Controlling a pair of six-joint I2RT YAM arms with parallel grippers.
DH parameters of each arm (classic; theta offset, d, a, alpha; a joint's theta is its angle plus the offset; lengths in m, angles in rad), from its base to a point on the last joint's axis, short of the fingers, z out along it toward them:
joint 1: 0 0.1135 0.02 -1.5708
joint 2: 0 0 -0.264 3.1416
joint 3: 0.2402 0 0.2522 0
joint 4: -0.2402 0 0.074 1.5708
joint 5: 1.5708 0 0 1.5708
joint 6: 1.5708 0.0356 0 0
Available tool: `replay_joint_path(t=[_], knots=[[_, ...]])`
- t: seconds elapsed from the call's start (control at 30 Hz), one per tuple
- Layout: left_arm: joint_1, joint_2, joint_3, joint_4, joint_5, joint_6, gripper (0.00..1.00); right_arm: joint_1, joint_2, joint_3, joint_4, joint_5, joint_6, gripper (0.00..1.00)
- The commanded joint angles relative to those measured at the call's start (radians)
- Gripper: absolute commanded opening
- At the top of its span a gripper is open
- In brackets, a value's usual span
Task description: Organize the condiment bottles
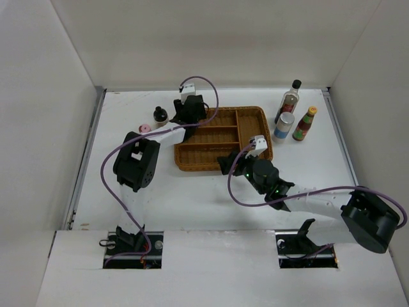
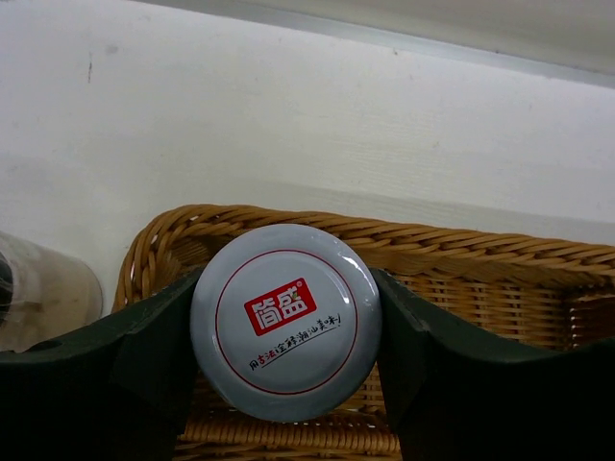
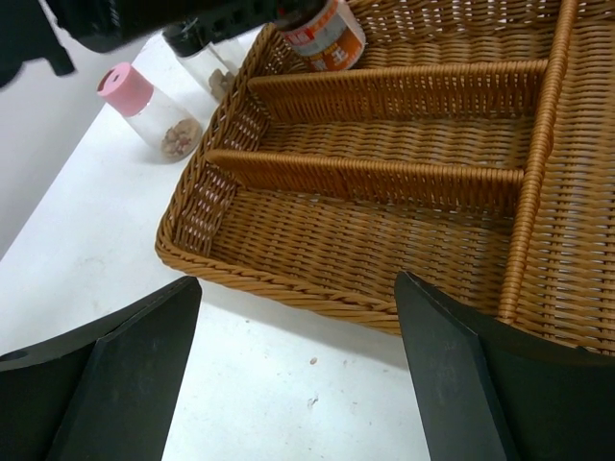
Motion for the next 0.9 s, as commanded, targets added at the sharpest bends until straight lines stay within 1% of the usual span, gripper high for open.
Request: replay_joint_path(t=[0.0,0.03,0.07,0.17,0.23,0.3,0.37,0.43,0.57,0.6,0.67,0.77,0.87], knots=[[-0.002,0.003,0.046,0.097,-0.003,0.009,0.47,-0.008,0.000,0.016,0.018,-0.001,0.005,0.89],[-0.004,0.004,0.037,0.093,-0.003,0.008,0.55,-0.014,0.004,0.015,0.020,-0.001,0.005,0.89],[-0.004,0.001,0.031,0.094,-0.005,0.008,0.60,-0.021,0.007,0.018,0.012,-0.008,0.007,0.90],[-0.005,-0.041,0.001,0.113,-0.008,0.005,0.80,-0.021,0.006,0.019,0.012,-0.011,0.005,0.91],[-0.015,-0.089,-0.018,0.116,-0.009,0.009,0.88,-0.023,0.013,0.018,0.017,-0.011,0.008,0.91],[-0.024,-0.155,-0.053,0.134,-0.009,0.014,0.93,-0.023,0.017,0.024,0.006,-0.011,0.007,0.91],[-0.034,-0.233,-0.104,0.153,-0.005,0.015,0.96,-0.021,0.013,0.021,0.017,-0.011,0.008,0.92],[-0.042,-0.326,-0.171,0.156,-0.012,0.018,0.96,-0.023,0.026,0.022,0.018,-0.014,0.015,0.93],[-0.024,-0.521,-0.358,0.159,-0.066,0.009,0.91,-0.021,0.029,0.024,0.021,-0.028,0.019,0.93],[-0.007,-0.581,-0.421,0.147,-0.093,0.003,0.90,-0.023,0.029,0.022,0.023,-0.028,0.027,0.93],[0.024,-0.649,-0.490,0.114,-0.129,-0.006,0.90,-0.023,0.027,0.022,0.017,-0.034,0.042,0.93],[0.100,-0.678,-0.541,0.047,-0.135,-0.034,0.90,-0.021,0.020,0.021,0.023,-0.040,0.042,0.93],[0.154,-0.631,-0.533,-0.004,-0.108,-0.043,0.90,-0.023,0.027,0.025,0.012,-0.047,0.045,0.93]])
